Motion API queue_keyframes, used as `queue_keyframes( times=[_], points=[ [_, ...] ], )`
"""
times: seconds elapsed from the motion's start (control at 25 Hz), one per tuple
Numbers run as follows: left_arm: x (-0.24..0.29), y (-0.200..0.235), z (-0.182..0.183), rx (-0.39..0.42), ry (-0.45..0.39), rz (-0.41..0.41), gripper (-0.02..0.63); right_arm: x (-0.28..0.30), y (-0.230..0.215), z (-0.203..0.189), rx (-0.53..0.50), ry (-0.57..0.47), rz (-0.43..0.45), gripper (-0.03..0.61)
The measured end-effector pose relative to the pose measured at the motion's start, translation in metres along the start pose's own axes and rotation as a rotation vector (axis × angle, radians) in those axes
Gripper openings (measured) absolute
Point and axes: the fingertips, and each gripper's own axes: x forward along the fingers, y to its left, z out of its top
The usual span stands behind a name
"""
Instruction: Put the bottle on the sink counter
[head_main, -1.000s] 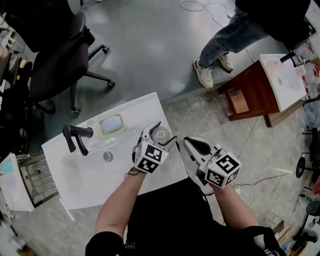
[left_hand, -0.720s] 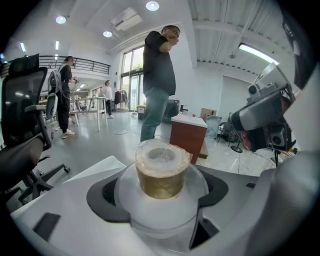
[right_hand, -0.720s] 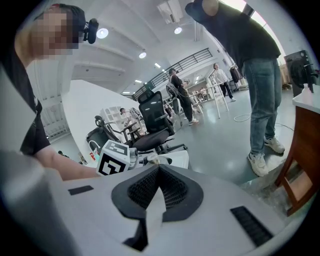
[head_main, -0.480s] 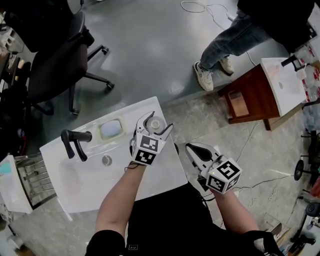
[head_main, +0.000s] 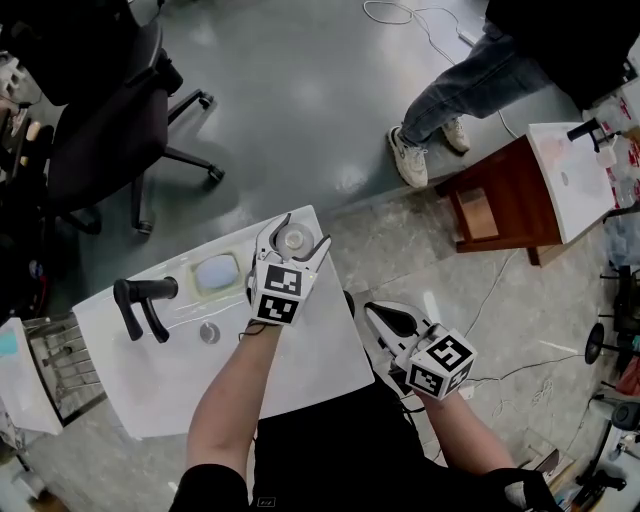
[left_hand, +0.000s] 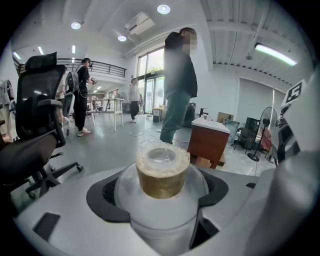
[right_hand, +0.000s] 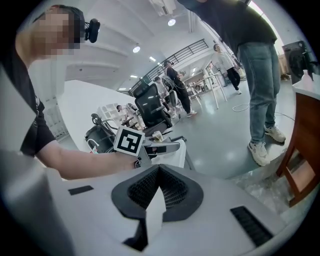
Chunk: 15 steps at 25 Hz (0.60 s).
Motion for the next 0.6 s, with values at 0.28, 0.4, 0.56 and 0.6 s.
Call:
queue_keyframes(
  times=[0.28, 0.4, 0.56, 0.6],
  points=[
    [0.001, -0.003, -0.002, 0.037, 0.004, -0.014, 0.356, 0.006, -0.006, 0.008, -0.002, -0.001, -0.010, 0.014],
    [-0.007, -0.002, 0.004, 0.025, -0.004, -0.011, 0.357, 0.005, 0.002, 0.015, -0.021, -0.003, -0.007, 0.014],
    [-0.030, -0.001, 0.020, 0.019, -0.045, 0.001, 0.357, 0.000, 0.017, 0.031, -0.060, -0.019, -0.008, 0.014],
    [-0.039, -0.001, 0.023, 0.016, -0.054, 0.004, 0.356, -0.003, 0.023, 0.036, -0.069, -0.025, -0.008, 0.014]
  ],
)
